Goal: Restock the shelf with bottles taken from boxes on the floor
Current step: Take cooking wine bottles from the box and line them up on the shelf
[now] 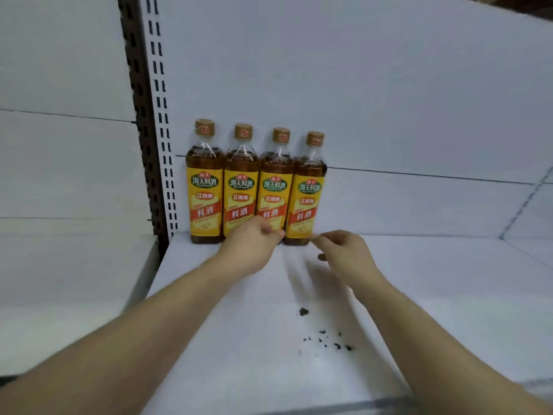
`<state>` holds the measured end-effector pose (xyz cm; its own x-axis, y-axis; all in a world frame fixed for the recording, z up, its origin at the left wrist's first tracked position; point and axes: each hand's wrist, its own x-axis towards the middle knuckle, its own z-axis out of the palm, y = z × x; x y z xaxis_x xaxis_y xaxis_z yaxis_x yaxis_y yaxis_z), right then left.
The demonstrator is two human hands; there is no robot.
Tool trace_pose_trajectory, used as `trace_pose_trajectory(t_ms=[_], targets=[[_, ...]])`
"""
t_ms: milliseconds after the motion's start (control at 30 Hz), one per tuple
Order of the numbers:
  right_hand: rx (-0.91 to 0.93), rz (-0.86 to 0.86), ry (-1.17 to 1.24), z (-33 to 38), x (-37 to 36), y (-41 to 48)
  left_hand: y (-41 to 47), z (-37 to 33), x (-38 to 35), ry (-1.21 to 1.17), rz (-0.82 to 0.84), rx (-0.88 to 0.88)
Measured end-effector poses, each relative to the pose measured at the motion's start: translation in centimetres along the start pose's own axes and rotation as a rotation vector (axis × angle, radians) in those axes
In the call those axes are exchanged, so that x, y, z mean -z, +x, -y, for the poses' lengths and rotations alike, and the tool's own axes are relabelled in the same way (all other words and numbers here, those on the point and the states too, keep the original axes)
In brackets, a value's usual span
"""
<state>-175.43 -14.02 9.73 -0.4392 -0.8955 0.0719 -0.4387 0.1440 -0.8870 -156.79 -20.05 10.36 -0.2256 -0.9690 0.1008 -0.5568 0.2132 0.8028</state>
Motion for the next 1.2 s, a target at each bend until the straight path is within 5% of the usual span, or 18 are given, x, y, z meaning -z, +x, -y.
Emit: trace_pose_trajectory(t_ms=[367,1200], targets=[[-0.016,-0.086,0.148,-1.0,8.4,-7.1,-5.7,-7.1,-3.8,-0.173,0.066,-0.103],[-0.145,-0.359,0.125,-17.4,43.6,-30.4,-32.7,-26.2,-33.2,-0.48,0.299,-0.191]])
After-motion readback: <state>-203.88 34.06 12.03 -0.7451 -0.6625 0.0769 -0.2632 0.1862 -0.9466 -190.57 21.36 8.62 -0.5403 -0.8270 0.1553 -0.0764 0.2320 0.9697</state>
